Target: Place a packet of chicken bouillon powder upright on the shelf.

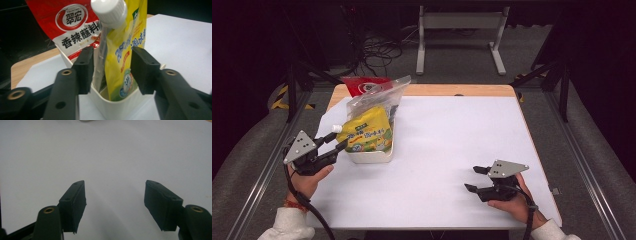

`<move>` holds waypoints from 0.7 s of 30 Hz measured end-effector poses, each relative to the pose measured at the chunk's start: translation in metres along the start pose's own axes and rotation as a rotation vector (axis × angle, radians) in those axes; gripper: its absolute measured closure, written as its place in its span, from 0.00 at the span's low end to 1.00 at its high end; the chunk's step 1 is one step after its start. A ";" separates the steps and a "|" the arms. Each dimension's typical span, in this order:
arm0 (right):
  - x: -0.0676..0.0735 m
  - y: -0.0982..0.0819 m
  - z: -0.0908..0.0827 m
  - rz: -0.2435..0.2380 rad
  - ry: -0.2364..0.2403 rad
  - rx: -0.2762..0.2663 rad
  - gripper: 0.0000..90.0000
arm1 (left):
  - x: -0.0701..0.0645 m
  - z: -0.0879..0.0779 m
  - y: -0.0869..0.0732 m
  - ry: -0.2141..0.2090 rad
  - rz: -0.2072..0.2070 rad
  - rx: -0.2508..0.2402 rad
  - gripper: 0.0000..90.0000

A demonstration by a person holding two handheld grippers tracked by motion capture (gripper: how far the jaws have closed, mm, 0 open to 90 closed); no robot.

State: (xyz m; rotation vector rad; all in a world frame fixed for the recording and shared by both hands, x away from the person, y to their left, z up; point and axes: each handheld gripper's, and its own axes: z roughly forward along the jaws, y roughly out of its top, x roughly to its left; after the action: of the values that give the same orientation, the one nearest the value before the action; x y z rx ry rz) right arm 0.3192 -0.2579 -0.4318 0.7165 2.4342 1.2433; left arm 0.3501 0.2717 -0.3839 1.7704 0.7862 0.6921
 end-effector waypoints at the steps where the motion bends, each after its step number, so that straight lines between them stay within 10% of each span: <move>1: 0.000 0.000 0.000 0.000 -0.001 -0.001 0.37 | -0.002 -0.002 0.000 0.013 0.002 0.004 0.57; 11: -0.001 0.001 -0.003 -0.007 -0.020 -0.005 0.37 | -0.030 -0.015 -0.005 0.031 -0.001 -0.022 0.40; 21: -0.003 0.002 -0.006 -0.011 -0.040 -0.014 0.36 | -0.064 -0.006 -0.018 -0.050 0.002 0.042 0.27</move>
State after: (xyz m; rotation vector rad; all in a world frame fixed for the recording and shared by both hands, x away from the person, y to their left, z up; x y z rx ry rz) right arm 0.3192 -0.2621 -0.4266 0.7166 2.3918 1.2292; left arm 0.3022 0.2297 -0.4045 1.8196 0.7703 0.6338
